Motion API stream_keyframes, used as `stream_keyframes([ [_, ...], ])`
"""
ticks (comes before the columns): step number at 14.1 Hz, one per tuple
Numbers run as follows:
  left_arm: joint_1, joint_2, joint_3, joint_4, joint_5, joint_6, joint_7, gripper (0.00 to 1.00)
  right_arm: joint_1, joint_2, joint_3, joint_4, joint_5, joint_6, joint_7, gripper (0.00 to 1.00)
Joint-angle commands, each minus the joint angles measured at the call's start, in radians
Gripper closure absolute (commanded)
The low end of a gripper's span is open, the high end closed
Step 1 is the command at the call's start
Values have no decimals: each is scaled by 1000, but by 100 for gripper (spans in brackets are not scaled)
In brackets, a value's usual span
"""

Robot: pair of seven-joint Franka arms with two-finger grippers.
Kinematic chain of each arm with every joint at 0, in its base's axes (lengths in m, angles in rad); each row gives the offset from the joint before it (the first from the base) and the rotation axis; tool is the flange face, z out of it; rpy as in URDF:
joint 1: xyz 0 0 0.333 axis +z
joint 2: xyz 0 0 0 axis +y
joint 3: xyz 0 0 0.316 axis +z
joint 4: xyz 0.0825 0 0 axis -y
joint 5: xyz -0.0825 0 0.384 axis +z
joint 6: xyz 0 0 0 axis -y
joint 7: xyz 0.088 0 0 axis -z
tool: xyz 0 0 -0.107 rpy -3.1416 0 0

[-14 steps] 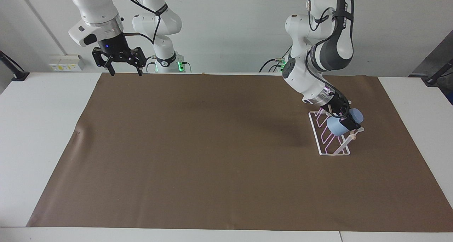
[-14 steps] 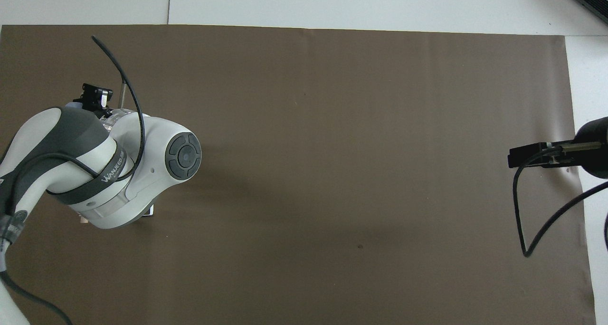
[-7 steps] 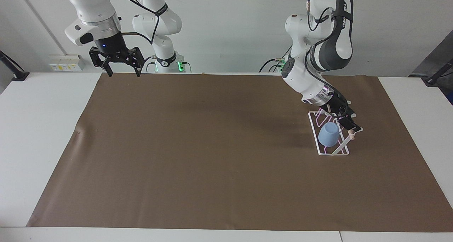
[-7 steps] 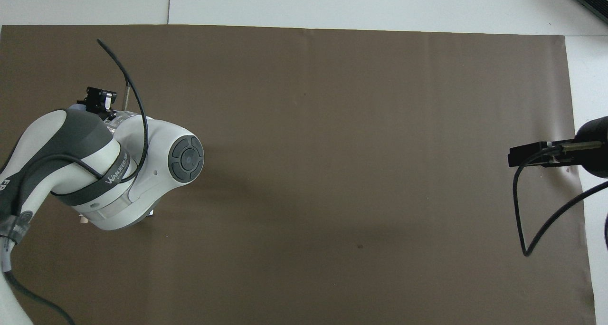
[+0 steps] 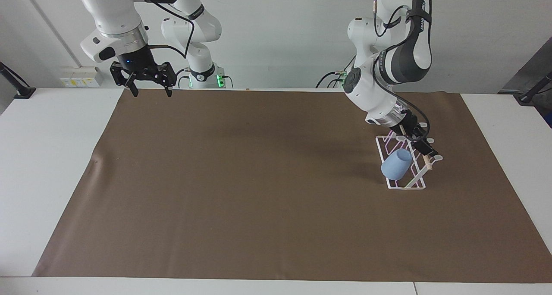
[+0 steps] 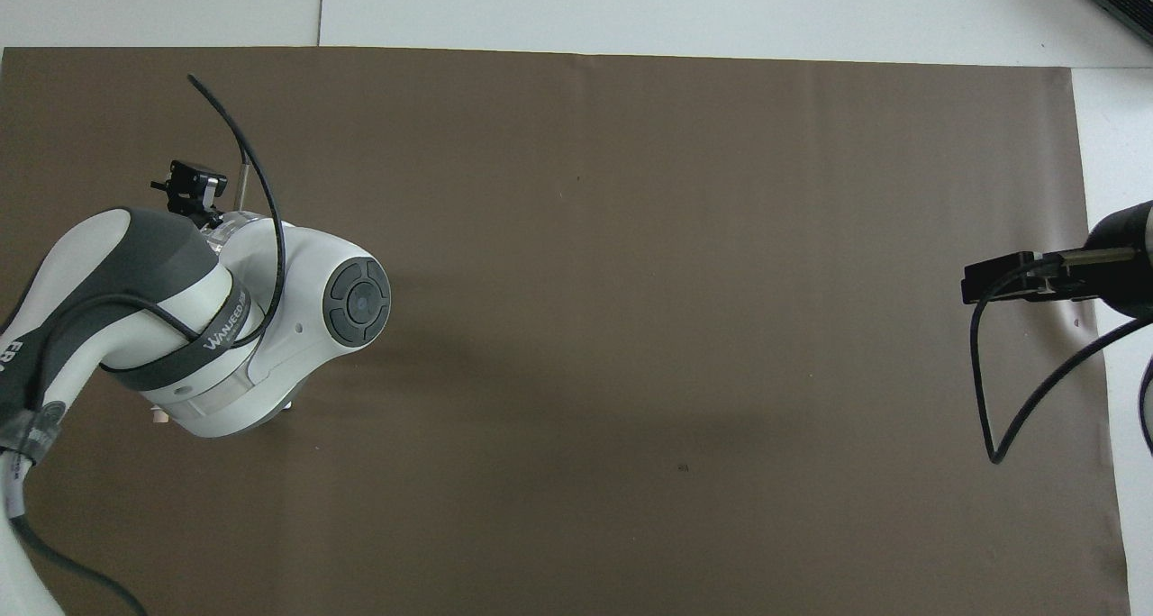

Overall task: Hang cup on cup holder
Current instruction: 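Lower the cup onto the rack hook with the left gripper and release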

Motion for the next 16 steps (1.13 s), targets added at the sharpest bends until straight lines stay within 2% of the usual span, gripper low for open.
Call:
stream_keyframes([
  [1,-38,37,4,98,-96,-84,-19,0,-12,-13,9,-12,-13,-9,2,0],
  [7,-32,17,4,183,-344,-136,-298,0,-14,-13,8,-11,-16,-15,2,0],
  [9,-12,14,14,223,-464,-130,-358,0,-14,-13,8,-11,-21,-9,2,0],
  [11,39,8,13,255,-570,-128,-410,0,-14,-14,9,-11,-25,-12,-1,0],
  [16,168,-90,14,244,-791,-127,-498,0,-14,-16,9,-17,-25,-11,-1,0],
])
